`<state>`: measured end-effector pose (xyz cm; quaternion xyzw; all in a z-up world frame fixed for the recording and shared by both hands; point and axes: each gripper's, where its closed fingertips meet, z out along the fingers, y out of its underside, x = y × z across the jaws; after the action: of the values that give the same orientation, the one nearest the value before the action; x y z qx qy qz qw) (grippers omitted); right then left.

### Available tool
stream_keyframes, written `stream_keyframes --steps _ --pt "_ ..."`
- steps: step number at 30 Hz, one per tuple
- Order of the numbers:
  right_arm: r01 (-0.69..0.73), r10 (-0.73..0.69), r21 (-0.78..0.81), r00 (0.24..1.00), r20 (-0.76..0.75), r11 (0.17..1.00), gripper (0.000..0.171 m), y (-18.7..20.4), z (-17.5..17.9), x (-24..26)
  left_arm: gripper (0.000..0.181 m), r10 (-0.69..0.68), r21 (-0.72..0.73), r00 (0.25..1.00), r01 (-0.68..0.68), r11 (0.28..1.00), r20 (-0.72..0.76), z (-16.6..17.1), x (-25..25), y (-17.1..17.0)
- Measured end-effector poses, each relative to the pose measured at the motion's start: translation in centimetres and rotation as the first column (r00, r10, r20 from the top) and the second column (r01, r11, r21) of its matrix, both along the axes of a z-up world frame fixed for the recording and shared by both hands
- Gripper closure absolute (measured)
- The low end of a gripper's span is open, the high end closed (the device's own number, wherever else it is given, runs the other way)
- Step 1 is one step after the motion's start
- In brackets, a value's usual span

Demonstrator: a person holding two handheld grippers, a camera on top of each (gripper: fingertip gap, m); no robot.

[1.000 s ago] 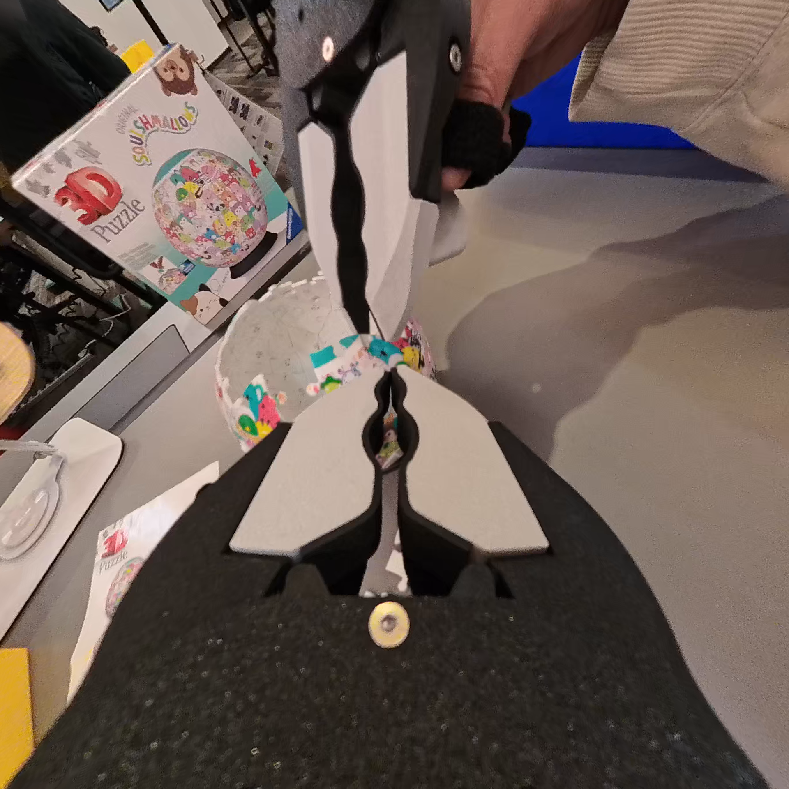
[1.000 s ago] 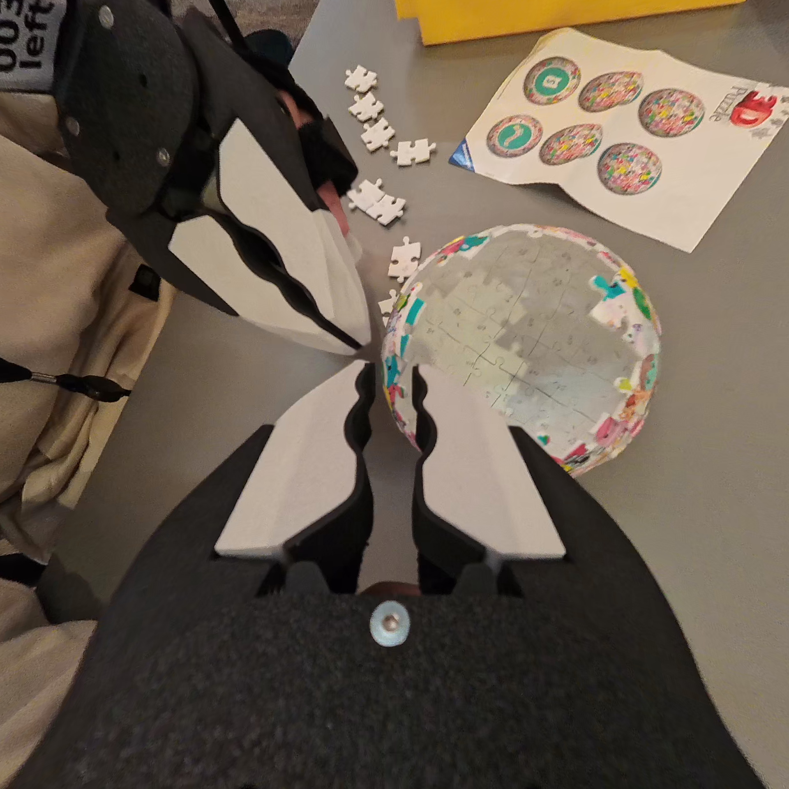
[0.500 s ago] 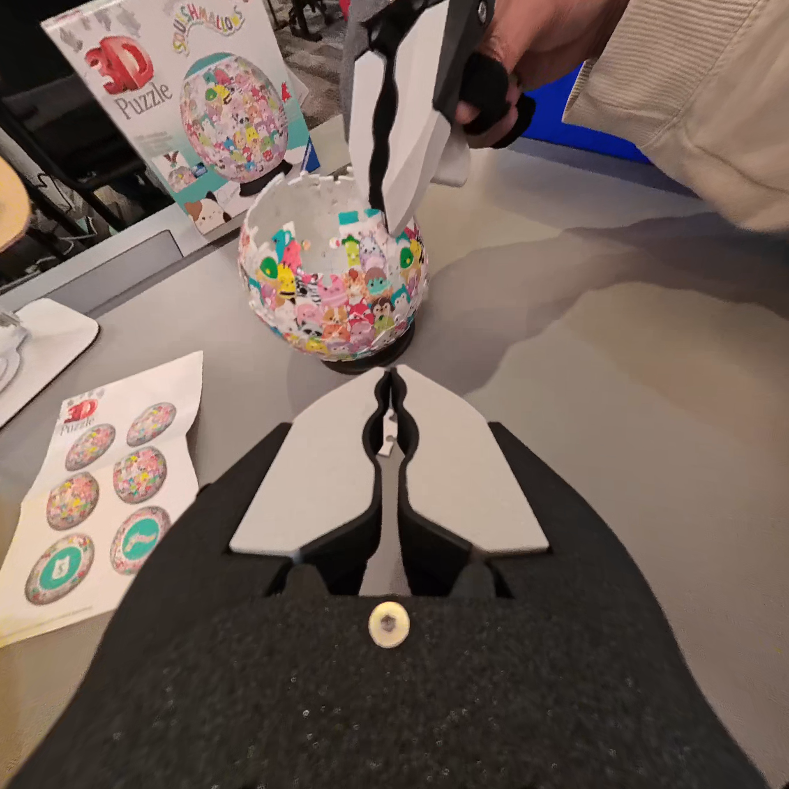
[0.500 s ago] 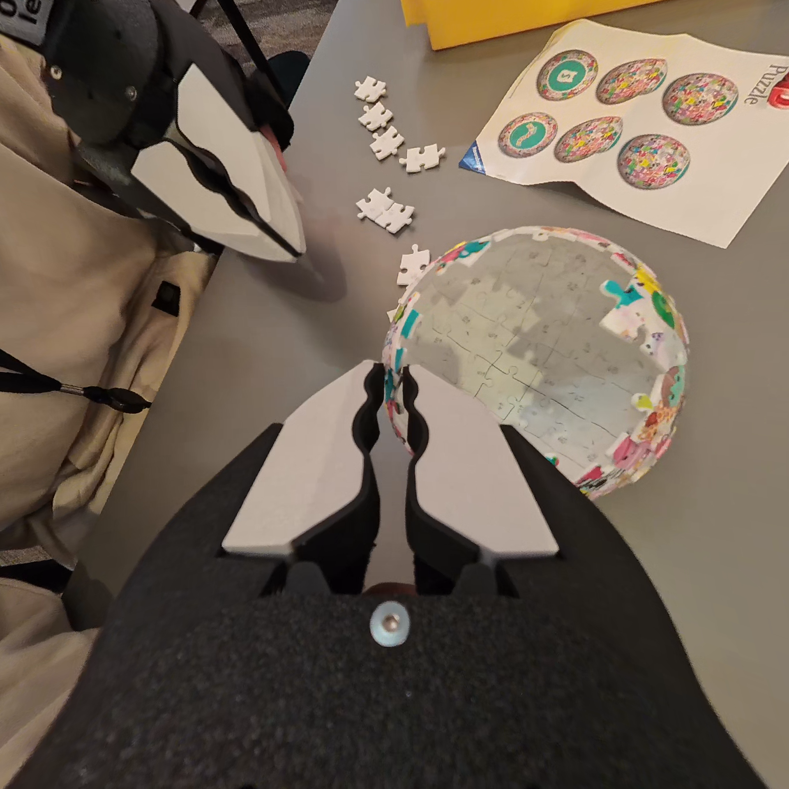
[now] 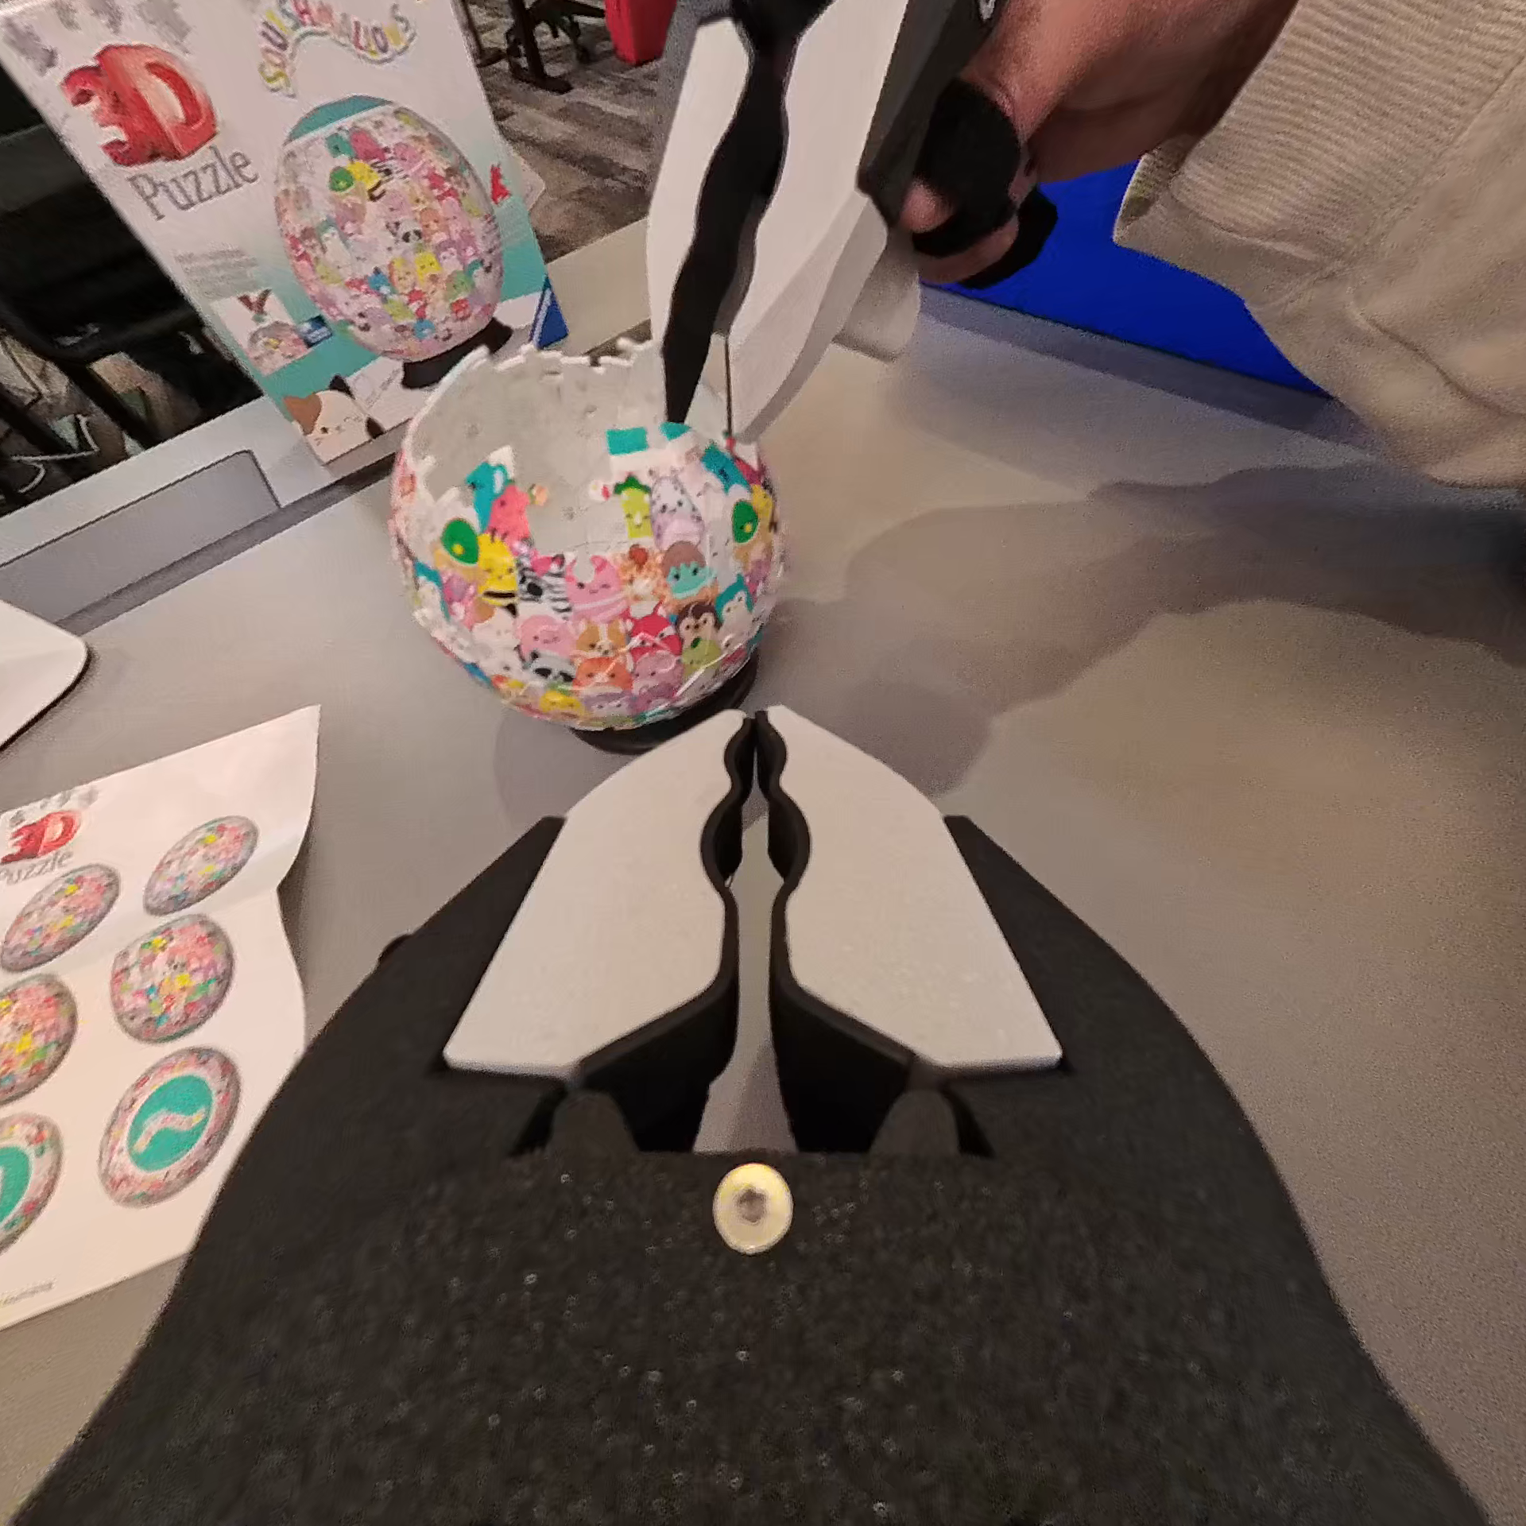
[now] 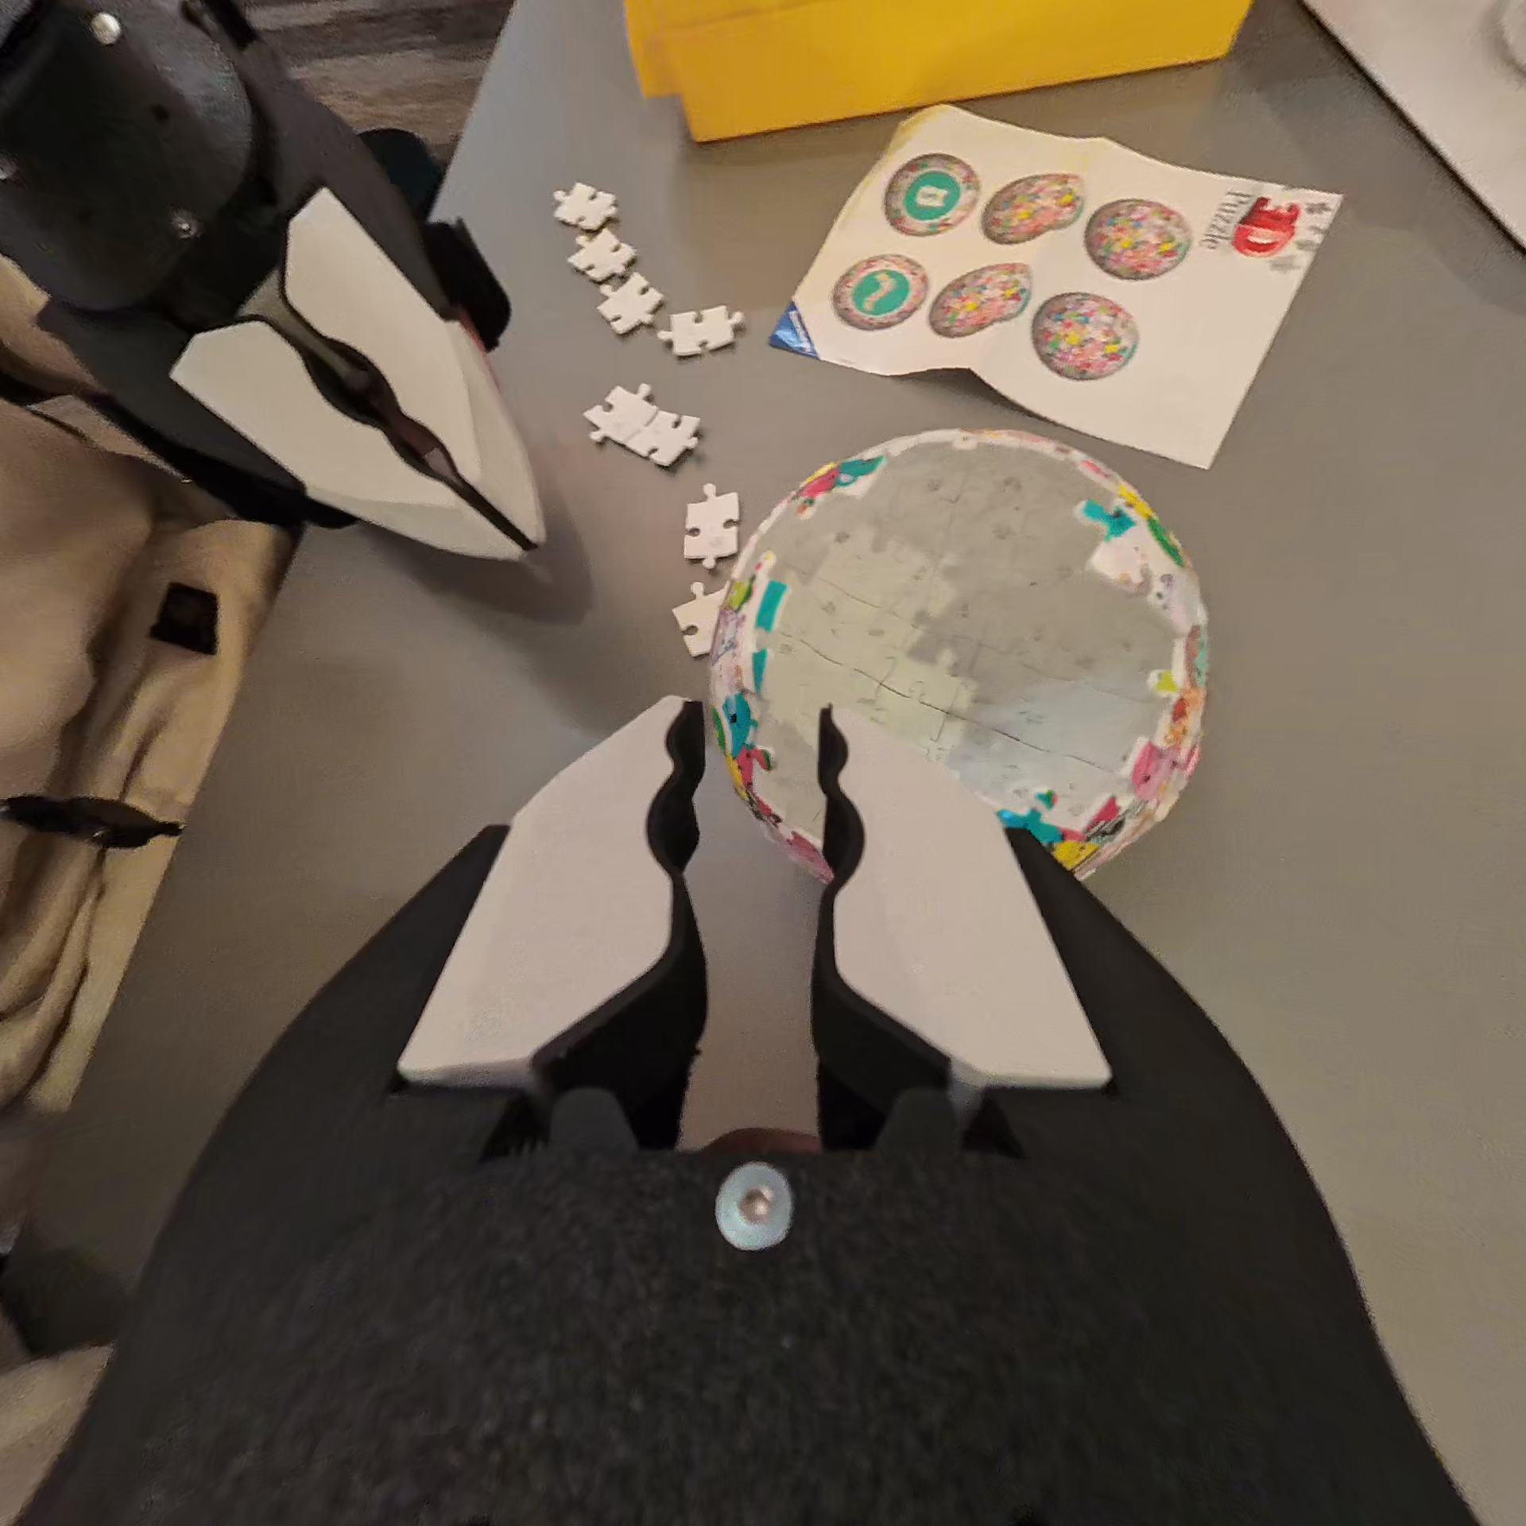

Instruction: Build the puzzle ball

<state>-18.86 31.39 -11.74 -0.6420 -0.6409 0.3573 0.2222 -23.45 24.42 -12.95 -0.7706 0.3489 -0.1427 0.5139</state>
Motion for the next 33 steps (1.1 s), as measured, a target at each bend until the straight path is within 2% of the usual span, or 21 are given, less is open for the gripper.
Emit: stream_keyframes --steps 3,5,8,9,11,14,15,18,22,23,28,33 --pt "0.093 -0.091 0.070 0.995 -0.031 0.993 0.140 0.6 0.3 -0.2 0.181 -0.023 -0.021 0.999 0.024 1.000 0.024 -0.2 0.7 -0.4" --pt "0.183 -0.169 0.129 0.979 -0.113 0.975 0.141 0.7 1.1 -0.1 0.181 -0.032 -0.046 0.999 0.034 0.998 0.041 -0.7 0.7 -1.2" --pt "0.295 -0.231 0.230 0.935 -0.270 0.927 0.164 -1.5 1.8 0.1 0.181 -0.011 -0.066 0.999 0.014 0.998 0.043 -1.6 -0.2 -1.8" --pt "0.346 -0.245 0.302 0.914 -0.324 0.888 0.171 -2.1 1.8 0.0 0.181 -0.007 -0.074 0.999 0.011 0.997 0.051 -1.7 -0.4 -1.9" --pt "0.461 -0.299 0.466 0.875 -0.380 0.755 0.171 -2.3 1.6 0.0 0.181 -0.003 -0.080 0.998 0.008 0.997 0.061 -1.7 -0.7 -1.8" --pt "0.477 -0.361 0.590 0.879 -0.312 0.652 0.171 -2.0 1.1 -0.5 0.181 -0.006 -0.085 0.998 0.012 0.996 0.070 -1.8 -1.0 -1.6" --pt "0.475 -0.376 0.603 0.879 -0.292 0.641 0.171 -1.8 1.0 -0.5 0.181 -0.005 -0.092 0.997 0.012 0.996 0.073 -1.9 -1.1 -1.6" --pt "0.484 -0.388 0.557 0.875 -0.290 0.675 0.171 -1.9 1.0 -1.0 0.181 -0.007 -0.118 0.997 0.017 0.993 0.082 -2.2 -1.4 -1.5" --pt "0.495 -0.422 0.570 0.866 -0.268 0.655 0.171 -0.7 0.1 -0.9 0.181 -0.013 -0.131 0.996 0.024 0.991 0.083 -2.5 -1.5 -1.5" --pt "0.481 -0.415 0.555 0.875 -0.251 0.679 0.171 -0.8 -0.5 -1.0 0.181 -0.015 -0.133 0.996 0.026 0.991 0.085 -2.6 -1.5 -1.6" --pt "0.503 -0.389 0.573 0.864 -0.319 0.648 0.171 -1.5 0.9 -0.7 0.181 -0.020 -0.122 0.997 0.030 0.992 0.081 -2.3 -1.5 -1.7" --pt "0.501 -0.413 0.555 0.865 -0.286 0.664 0.171 -0.6 -0.5 -0.9 0.181 -0.026 -0.134 0.997 0.036 0.990 0.078 -2.6 -1.3 -1.9"
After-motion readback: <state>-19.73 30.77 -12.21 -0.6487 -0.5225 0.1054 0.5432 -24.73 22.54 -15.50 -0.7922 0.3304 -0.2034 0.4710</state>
